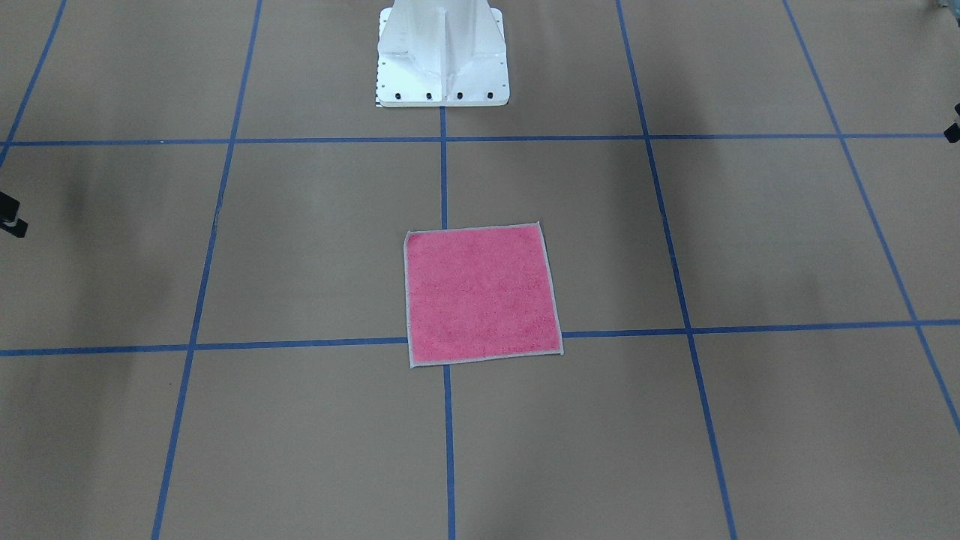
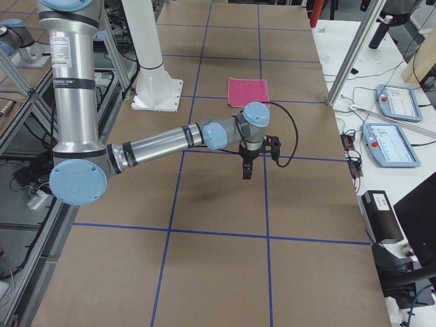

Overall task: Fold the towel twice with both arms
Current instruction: 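Move the right gripper toward the near corner of the pink towel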

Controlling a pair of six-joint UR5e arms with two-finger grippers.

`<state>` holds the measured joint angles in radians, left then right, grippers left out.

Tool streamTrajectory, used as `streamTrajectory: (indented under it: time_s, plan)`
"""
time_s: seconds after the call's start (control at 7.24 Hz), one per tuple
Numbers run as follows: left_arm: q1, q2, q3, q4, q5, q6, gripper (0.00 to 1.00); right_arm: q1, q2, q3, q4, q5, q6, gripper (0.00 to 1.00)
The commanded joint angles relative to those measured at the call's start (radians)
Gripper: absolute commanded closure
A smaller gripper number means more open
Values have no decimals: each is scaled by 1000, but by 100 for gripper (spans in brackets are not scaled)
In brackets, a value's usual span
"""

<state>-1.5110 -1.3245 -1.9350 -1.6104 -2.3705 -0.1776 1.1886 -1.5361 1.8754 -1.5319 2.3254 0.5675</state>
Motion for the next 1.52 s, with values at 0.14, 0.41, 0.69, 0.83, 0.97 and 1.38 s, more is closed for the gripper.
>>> streamTrajectory:
  time_s: [0.14,0.41,0.69,0.83,0.97,1.38]
  plan:
    - [0,-2,1,0,-1,1,0,-211,103,34,96,-30,503,0]
    - [0,-2,2,0,1,3,0,-349,210,28,96,-87,761,0]
    - [0,-4,7,0,1,3,0,-447,307,25,96,-160,928,2]
    - [0,-4,8,0,1,3,0,-498,330,18,98,-184,1013,2]
    - [0,-5,8,0,1,3,0,-523,362,10,98,-219,1031,2]
    - [0,-9,4,-2,-4,-17,0,-602,407,-30,99,-297,1098,0]
